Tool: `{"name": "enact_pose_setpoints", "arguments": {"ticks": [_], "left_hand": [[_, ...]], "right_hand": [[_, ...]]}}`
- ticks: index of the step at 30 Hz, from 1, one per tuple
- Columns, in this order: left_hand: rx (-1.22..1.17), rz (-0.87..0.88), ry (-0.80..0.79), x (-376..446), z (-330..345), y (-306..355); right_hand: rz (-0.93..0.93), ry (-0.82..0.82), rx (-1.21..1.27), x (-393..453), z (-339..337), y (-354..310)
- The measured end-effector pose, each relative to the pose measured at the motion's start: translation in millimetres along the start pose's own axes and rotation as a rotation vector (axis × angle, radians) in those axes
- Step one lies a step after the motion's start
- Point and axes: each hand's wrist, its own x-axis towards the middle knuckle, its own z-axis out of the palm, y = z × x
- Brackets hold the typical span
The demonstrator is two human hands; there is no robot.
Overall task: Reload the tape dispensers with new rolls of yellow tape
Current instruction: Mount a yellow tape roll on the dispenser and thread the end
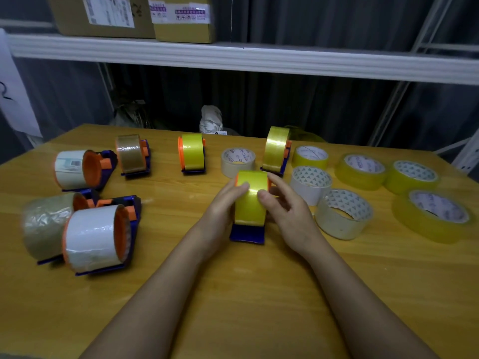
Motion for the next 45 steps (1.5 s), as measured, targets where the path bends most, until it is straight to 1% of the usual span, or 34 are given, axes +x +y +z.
{"name": "enact_pose_setpoints", "arguments": {"ticks": [2,4,7,9,10,13,16,19,23,25,27,29,32,37,41,45], "left_hand": [[0.099,0.03,-0.033,1,-1,-3],[0.182,0.051,-0.06,-1,0,-3],[0.345,0.094,-0.101,-3,3,-4],[0.481,0.121,-0.084,0,0,-7],[0.536,0.117,-0.066,1,-2,-9],[0.69,0.123,-0.026,2,-5,-11],[0.816,0.187,-0.029,1,-3,-12],[0.985,0.247,-0.021,1,-6,-14],[1.083,0.265,-0.035,2,-9,-13],[1.156,0.282,-0.046,1,-8,-14],[1.138,0.288,-0.044,1,-7,-15],[1.081,0.263,-0.021,3,-8,-14],[1.128,0.249,-0.014,2,-9,-13],[1.193,0.284,-0.042,1,-6,-15],[1.133,0.269,-0.019,2,-7,-14],[1.165,0.273,-0.036,1,-7,-14]], "right_hand": [[0.024,0.009,0.061,2,-1,0],[-0.021,0.053,0.082,3,-2,-1],[-0.2,0.164,-0.082,4,-9,0],[-0.301,0.187,-0.214,4,-12,-1],[-0.321,0.187,-0.248,4,-12,-1],[-0.337,0.187,-0.263,3,-11,-3],[-0.395,0.228,-0.279,4,-13,0],[-0.385,0.226,-0.252,5,-16,2],[-0.35,0.242,-0.291,4,-11,5],[-0.329,0.287,-0.317,5,-10,6],[-0.33,0.291,-0.307,6,-11,5],[-0.326,0.223,-0.275,4,-11,2],[-0.305,0.154,-0.26,3,-7,1],[-0.299,0.23,-0.245,5,-8,3],[-0.3,0.158,-0.205,3,-8,2],[-0.278,0.178,-0.177,3,-9,0]]}}
